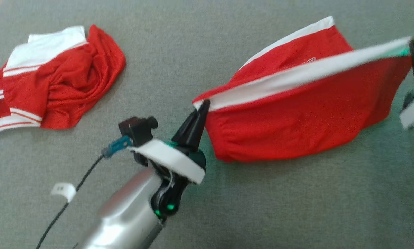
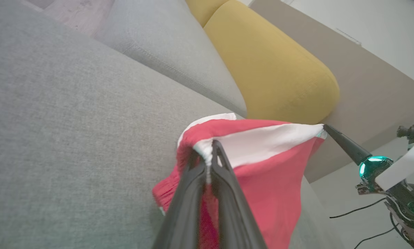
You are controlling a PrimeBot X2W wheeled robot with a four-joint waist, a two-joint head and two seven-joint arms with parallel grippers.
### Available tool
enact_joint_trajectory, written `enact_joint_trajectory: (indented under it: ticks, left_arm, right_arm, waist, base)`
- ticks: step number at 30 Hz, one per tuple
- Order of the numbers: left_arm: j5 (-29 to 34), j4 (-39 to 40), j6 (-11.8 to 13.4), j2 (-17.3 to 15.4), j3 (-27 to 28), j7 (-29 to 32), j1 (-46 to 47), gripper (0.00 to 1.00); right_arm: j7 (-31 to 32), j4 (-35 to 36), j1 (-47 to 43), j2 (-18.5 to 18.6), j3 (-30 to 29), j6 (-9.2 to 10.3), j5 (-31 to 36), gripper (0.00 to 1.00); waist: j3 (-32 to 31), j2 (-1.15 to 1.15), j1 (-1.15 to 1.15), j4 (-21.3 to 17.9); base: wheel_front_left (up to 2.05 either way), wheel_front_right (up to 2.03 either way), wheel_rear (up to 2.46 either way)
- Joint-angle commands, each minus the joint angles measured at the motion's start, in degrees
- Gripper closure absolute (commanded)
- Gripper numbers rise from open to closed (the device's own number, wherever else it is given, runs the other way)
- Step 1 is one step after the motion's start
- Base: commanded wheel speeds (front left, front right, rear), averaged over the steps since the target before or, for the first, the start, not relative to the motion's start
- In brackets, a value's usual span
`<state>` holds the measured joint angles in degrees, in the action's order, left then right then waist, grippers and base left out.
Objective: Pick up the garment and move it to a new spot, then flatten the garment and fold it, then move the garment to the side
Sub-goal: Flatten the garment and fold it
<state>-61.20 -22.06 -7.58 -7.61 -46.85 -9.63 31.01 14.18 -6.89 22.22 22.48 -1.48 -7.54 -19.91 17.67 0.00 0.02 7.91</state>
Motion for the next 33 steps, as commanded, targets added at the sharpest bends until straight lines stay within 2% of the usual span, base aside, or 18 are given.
enact_joint_trajectory:
  ticks: [1,8,15,22,33]
  left_arm:
    - [-0.7,0.5,0.1,0.1,1.9,-0.5,3.3,1.00]
    - [-2.4,-4.2,0.1,1.3,0.2,-1.7,8.6,1.00]
    - [-3.4,-7.9,0.1,1.7,-1.4,-3.8,12.0,1.00]
    - [-3.9,-9.2,0.1,1.6,-2.7,-4.9,13.1,1.00]
    - [-2.2,-11.3,0.1,2.0,-2.6,-5.3,14.3,1.00]
  right_arm:
    - [0.3,0.4,3.2,1.8,1.9,0.05,0.6,1.00]
    - [0.7,-8.3,13.4,3.7,8.4,0.05,0.3,1.00]
    - [-2.4,-18.3,22.2,5.4,15.8,0.05,-0.2,1.00]
    - [-6.9,-26.8,27.5,5.5,19.9,0.05,-1.8,1.00]
    - [-12.6,-35.8,32.0,4.7,25.0,0.05,-5.1,1.00]
  waist:
    - [1.5,0.00,-0.02,0.8]
    - [4.5,0.00,-0.02,1.9]
    - [6.7,0.00,-0.02,2.7]
    - [7.4,0.00,-0.02,3.6]
    - [8.3,0.00,-0.02,4.8]
  base:
    - [0.00,0.00,0.00]
    - [0.00,0.00,0.00]
    - [0.00,0.00,0.00]
    - [0.00,0.00,0.00]
    - [0.00,0.00,0.00]
